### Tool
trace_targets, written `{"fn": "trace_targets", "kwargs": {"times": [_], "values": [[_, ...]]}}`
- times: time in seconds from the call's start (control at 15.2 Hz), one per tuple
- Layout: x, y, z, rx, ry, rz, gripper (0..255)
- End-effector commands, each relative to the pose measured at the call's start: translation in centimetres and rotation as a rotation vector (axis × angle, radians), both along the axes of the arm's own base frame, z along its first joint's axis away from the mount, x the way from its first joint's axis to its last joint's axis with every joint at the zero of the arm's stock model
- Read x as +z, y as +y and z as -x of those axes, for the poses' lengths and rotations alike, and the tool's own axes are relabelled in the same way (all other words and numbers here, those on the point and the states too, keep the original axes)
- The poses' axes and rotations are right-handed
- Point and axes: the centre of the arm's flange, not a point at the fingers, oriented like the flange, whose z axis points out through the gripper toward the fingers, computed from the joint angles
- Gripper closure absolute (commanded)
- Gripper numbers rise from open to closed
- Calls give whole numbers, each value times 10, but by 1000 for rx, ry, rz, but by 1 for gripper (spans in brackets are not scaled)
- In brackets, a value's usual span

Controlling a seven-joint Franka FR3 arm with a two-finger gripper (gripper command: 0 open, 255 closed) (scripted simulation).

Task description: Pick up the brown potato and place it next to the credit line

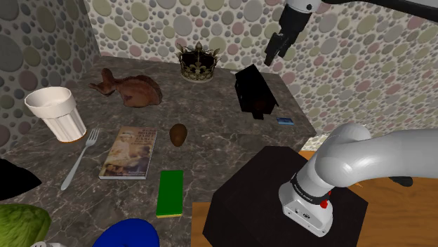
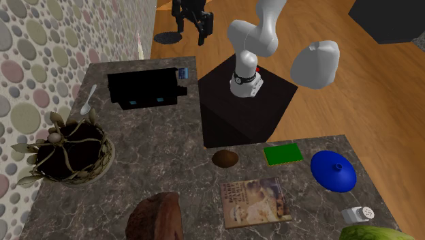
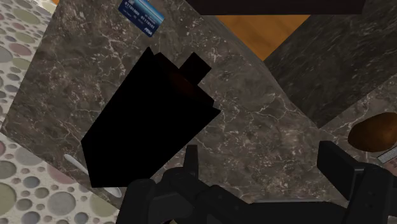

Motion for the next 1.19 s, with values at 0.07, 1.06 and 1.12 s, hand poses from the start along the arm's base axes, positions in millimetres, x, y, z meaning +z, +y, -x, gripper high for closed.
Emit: {"fn": "trace_targets", "kwargs": {"times": [0.07, 1.06, 1.12], "values": [[-8, 11, 1, -21, -5, 0, 0], [-132, 173, -20, -334, -77, 7, 0], [-141, 183, -23, -355, -82, 8, 0]]}}
